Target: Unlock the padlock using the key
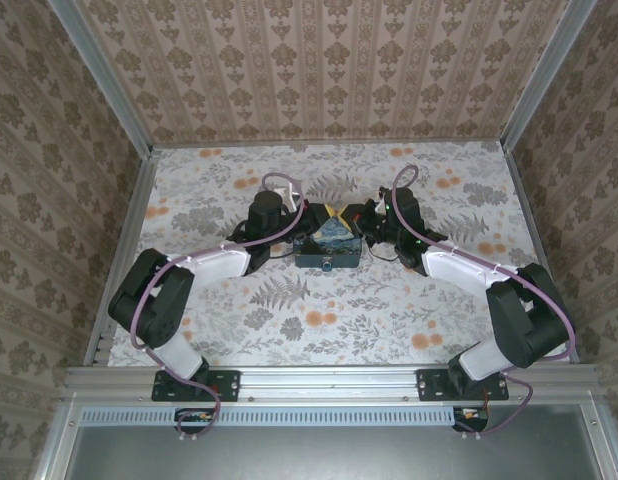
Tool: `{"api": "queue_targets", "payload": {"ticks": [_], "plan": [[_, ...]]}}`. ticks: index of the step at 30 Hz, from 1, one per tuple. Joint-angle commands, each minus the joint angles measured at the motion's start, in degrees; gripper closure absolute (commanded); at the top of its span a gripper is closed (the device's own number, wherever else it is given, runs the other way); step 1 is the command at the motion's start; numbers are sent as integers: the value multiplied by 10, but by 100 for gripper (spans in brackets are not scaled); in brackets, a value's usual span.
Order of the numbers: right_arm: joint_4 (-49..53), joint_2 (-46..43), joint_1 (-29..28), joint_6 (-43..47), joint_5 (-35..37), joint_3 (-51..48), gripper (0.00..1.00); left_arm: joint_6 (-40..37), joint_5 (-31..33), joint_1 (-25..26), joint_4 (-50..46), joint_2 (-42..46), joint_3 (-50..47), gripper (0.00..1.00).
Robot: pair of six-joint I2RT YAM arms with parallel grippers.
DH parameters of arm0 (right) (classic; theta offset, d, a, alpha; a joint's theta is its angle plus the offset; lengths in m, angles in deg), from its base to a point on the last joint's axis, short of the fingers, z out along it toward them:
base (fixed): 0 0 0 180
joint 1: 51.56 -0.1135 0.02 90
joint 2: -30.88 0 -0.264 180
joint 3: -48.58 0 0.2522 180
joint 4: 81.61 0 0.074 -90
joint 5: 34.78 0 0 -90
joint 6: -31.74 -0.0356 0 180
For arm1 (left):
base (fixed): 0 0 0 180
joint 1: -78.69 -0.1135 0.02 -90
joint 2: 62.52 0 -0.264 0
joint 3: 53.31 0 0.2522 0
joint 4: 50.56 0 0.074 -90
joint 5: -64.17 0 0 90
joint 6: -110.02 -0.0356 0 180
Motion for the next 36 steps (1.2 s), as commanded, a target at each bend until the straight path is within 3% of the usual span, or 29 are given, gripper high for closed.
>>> {"api": "queue_targets", "payload": {"ticks": [1,5,11,15,26,32,36], "plan": [[-10,-16,5,1,-7,-10,82,-6,-3,-6,2,-11,5,100],[15,-43,31,26,-4,-28,60,-22,-24,-16,-30,-5,15,100],[61,-87,71,89,-8,-36,49,-89,-72,-32,-130,8,60,100],[45,-81,96,129,-52,-32,41,-153,-107,-42,-214,9,106,100],[-60,-49,136,266,-193,-7,45,-306,-229,-83,-390,-1,214,100],[-171,12,134,254,-303,14,45,-345,-278,-93,-420,-4,239,100],[-199,40,125,248,-327,32,44,-362,-293,-93,-439,-8,254,100]]}}
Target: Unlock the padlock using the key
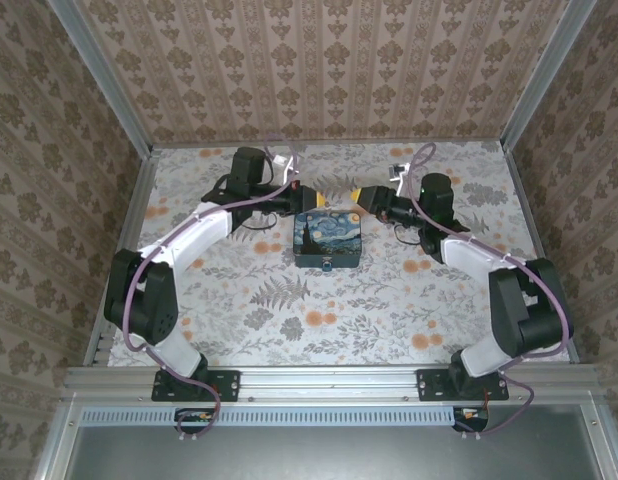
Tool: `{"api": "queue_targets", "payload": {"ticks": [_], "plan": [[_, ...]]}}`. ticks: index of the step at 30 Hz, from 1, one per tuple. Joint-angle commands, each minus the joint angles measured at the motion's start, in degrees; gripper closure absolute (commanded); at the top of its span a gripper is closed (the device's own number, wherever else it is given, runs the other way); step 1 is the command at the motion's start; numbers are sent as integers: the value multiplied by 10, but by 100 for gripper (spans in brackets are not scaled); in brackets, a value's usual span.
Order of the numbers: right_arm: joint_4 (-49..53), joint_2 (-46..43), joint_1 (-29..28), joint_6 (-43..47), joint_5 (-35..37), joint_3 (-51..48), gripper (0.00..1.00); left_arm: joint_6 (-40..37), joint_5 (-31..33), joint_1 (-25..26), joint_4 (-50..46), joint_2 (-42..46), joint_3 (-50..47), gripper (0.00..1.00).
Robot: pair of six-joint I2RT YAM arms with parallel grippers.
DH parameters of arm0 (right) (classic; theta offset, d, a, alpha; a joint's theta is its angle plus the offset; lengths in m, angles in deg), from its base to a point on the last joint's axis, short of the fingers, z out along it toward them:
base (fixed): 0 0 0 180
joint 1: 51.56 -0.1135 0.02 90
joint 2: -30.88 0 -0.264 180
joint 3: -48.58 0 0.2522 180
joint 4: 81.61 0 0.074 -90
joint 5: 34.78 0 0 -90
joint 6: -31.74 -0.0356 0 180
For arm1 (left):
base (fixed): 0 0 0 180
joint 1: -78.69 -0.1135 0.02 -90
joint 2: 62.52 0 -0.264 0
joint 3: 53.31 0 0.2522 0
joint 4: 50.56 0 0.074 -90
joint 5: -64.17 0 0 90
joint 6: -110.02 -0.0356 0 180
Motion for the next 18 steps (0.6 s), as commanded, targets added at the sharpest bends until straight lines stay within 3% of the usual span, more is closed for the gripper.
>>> {"api": "queue_targets", "payload": {"ticks": [1,12,18], "plan": [[-58,15,-10,12,-59,30,44,-41,-38,0,-31,-7,27,100],[-102,62,-46,-8,-89,54,47,-35,-43,9,-13,-17,31,100],[-129,72,-46,-22,-91,44,54,-28,-43,9,-2,-15,29,100]]}}
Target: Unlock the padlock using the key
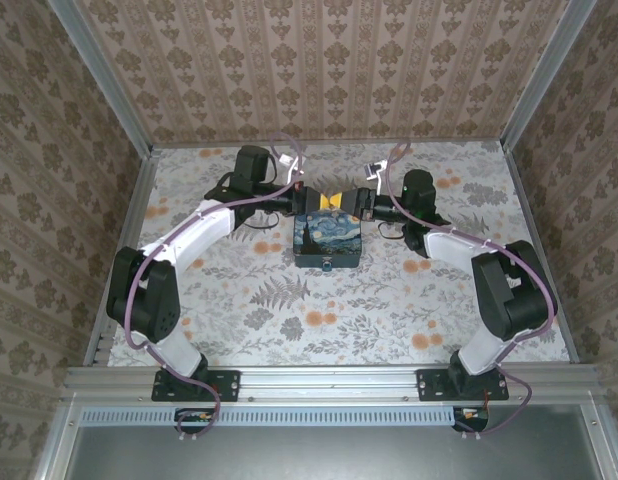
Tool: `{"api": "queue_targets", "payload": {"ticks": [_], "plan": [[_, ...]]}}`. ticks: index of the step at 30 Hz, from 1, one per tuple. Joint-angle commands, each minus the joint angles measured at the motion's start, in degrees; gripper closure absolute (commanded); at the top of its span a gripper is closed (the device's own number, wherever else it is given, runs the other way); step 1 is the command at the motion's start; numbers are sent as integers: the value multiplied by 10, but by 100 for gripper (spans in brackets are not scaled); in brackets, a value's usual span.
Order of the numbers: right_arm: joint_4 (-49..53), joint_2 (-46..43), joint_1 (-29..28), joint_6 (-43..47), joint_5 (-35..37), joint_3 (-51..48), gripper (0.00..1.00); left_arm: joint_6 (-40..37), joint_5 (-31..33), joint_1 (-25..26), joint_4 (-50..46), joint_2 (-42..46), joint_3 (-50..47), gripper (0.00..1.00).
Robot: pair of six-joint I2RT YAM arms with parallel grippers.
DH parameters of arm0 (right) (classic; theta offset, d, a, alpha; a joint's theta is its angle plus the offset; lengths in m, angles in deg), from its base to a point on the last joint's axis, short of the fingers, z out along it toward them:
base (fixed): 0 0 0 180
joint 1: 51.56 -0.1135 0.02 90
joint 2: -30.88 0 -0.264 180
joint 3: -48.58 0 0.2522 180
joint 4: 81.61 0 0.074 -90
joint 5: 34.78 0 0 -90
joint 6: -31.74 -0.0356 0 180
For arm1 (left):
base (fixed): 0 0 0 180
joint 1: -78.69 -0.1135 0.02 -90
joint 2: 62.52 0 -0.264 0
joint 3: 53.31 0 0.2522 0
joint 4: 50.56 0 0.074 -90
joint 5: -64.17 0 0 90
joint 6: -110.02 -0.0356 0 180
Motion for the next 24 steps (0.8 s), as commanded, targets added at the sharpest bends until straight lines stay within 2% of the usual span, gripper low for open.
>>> {"api": "queue_targets", "payload": {"ticks": [1,5,13,16,18,23,24], "plan": [[-53,10,0,-19,-21,1,56,-6,-15,2,12,-5,13,100],[-86,20,0,-41,-28,-7,65,-5,-10,2,15,-3,12,100],[-113,35,-4,-61,-41,-11,66,8,-9,2,32,-2,8,100],[-115,36,-4,-61,-41,-15,69,11,-7,1,35,-2,7,100],[-118,37,-4,-61,-41,-19,74,12,-6,2,36,-2,8,100],[-143,35,-5,-76,-47,-26,100,18,-3,2,44,-4,5,100],[-149,35,-4,-81,-47,-27,100,19,-3,2,44,-5,5,100]]}}
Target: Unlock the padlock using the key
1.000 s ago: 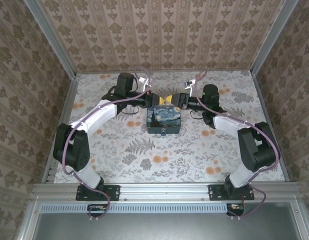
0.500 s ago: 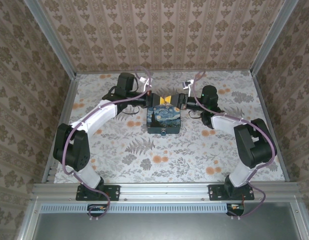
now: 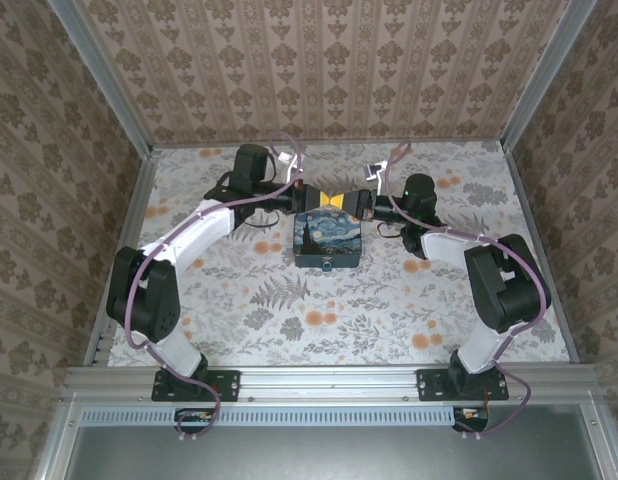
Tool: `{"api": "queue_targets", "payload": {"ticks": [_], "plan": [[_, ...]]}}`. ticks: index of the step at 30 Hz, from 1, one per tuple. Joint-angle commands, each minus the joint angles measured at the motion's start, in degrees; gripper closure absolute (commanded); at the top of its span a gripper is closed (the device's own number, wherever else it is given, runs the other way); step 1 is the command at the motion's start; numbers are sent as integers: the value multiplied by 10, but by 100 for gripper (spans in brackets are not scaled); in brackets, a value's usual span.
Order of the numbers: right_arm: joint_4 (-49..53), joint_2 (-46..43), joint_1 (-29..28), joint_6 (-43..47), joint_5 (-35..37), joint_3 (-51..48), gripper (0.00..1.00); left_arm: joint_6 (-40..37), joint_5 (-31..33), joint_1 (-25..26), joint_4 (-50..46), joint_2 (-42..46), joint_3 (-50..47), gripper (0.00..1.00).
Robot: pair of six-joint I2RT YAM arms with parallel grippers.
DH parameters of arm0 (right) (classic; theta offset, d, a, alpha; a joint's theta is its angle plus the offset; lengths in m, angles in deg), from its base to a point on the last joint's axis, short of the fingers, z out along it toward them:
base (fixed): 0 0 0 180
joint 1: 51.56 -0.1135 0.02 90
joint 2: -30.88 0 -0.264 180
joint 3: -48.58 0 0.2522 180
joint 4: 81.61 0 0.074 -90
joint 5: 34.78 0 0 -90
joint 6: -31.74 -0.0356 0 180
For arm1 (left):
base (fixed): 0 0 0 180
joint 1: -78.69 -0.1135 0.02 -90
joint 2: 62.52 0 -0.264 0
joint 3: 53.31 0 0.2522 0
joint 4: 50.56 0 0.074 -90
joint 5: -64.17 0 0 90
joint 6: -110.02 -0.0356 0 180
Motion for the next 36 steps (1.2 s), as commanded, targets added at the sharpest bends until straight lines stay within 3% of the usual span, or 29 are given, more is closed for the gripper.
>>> {"api": "queue_targets", "payload": {"ticks": [1,3,8,11,18,25,31,36], "plan": [[-39,1,-5,-13,-16,-14,100,9,-7,2,28,-5,4,100],[-41,-5,-5,-14,-11,-18,100,17,1,2,33,-5,0,100],[50,-53,-4,66,55,-44,100,121,32,-16,126,13,-49,64],[127,-87,-5,129,100,-53,100,186,49,-43,173,32,-80,53],[229,-134,-14,229,192,-49,100,297,84,-42,176,44,-102,47],[342,-206,-86,397,422,-43,100,413,104,-23,197,23,-114,46],[323,-237,-152,508,579,-58,100,456,127,10,196,3,-111,48],[286,-244,-187,577,641,-70,100,475,146,25,201,-6,-104,50]]}}
